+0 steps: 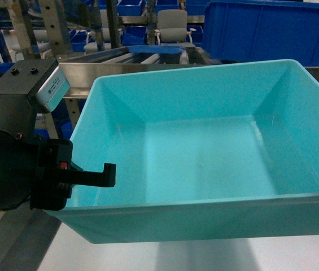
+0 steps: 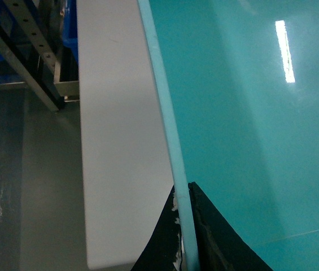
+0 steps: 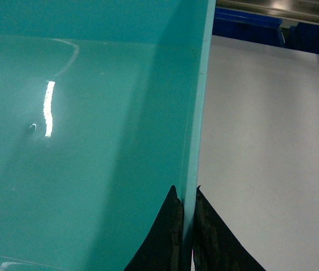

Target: Organize blue bins on left shelf correctly

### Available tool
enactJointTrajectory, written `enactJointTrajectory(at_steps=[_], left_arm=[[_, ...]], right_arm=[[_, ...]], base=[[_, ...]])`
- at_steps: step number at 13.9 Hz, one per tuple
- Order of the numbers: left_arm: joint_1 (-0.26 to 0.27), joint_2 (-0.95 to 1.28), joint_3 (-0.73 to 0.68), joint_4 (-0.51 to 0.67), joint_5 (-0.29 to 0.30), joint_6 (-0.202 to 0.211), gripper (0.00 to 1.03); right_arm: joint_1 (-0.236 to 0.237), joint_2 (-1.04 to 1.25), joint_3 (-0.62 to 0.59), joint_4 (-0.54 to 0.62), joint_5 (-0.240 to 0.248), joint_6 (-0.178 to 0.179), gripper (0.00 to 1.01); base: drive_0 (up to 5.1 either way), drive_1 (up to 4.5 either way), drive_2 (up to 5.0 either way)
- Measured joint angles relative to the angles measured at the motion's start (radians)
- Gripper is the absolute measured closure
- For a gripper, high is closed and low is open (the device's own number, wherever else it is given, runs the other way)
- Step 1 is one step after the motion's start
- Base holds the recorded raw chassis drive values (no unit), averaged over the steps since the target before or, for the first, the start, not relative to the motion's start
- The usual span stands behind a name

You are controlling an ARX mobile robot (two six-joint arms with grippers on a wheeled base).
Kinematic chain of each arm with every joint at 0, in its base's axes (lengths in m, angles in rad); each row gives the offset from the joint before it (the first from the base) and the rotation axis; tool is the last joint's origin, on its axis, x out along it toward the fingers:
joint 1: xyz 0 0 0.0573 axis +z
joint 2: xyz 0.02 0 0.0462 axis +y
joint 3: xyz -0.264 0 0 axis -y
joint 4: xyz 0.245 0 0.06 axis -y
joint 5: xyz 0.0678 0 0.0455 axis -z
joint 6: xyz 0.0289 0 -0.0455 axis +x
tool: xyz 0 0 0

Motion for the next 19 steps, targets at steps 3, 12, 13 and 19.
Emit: enactJointTrajectory(at_steps=[3,12,13,19], left_arm=[[0.000,0.000,0.000,0.000,0.000,0.000,1.01],[0.000,0.000,0.000,-0.001,0.000,0.000,1.01],[0.000,0.000,0.000,0.002,0.000,0.000,1.01],[0.000,0.000,0.000,-0.002,0.001,0.000,1.01]], right_arm=[[0.000,0.000,0.000,-0.001,0.000,0.000,0.99],[0.000,-0.002,0.000,-0.001,0.000,0.000,0.99],[0.000,-0.002,0.000,-0.001,0.000,0.000,0.99],[0.000,-0.003,0.000,-0.003,0.000,0.000,0.99]], base=[[-4.7,3.80,0.7],[-4.9,2.98,1.7],[-4.6,3.99,0.6],[-4.6,4.01,0.6]])
